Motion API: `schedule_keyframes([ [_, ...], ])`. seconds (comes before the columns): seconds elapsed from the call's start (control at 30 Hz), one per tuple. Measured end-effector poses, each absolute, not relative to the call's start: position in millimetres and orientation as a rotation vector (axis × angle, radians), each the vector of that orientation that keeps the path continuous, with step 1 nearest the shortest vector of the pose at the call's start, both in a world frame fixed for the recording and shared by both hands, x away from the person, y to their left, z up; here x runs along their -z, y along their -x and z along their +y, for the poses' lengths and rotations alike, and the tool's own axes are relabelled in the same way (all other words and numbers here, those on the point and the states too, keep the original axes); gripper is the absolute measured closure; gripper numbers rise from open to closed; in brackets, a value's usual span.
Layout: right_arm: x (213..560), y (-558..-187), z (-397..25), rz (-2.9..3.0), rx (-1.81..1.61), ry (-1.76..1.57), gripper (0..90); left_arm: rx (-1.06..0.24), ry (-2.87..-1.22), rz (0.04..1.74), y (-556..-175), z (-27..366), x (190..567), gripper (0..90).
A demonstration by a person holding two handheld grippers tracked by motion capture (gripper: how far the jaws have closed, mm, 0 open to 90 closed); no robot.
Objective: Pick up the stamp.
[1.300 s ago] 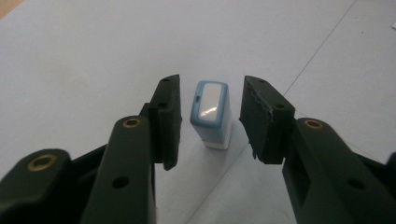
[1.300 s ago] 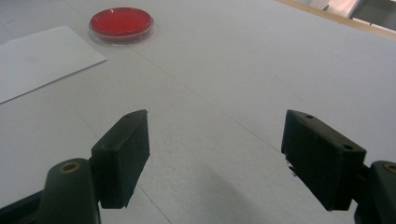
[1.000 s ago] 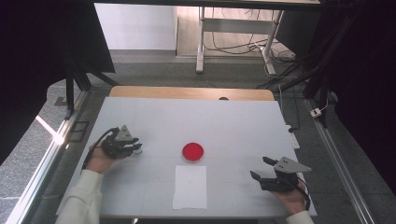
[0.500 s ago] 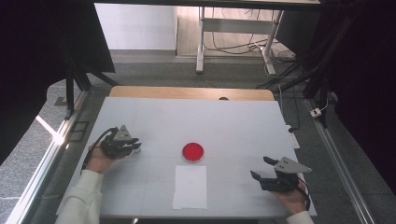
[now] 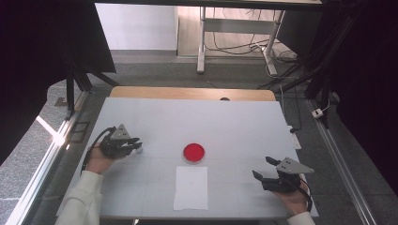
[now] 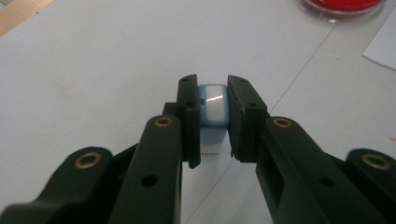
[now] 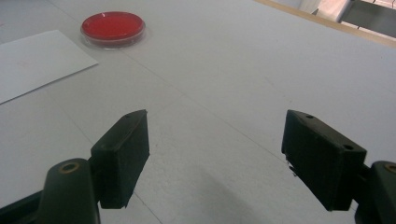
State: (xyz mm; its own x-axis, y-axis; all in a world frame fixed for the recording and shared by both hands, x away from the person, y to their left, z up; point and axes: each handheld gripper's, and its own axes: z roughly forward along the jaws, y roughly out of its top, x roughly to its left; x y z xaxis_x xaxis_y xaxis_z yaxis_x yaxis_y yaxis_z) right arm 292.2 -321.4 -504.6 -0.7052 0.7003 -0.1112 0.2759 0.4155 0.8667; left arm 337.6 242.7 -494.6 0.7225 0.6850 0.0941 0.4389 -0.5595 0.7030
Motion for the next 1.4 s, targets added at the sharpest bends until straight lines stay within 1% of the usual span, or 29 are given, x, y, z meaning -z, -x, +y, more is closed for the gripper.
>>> schedule_keyframes([
  [0.87, 503.4, -290.9, -323.0, 2.179, -1.239, -0.824, 22.6, -0.415, -2.096, 0.864, -327.5, 237.2, 473.3, 75.9],
  [1.4, 504.1, -291.2, -322.8, 2.181, -1.229, -0.818, 22.6, -0.399, -2.060, 0.835, -322.1, 228.1, 462.5, 75.8],
])
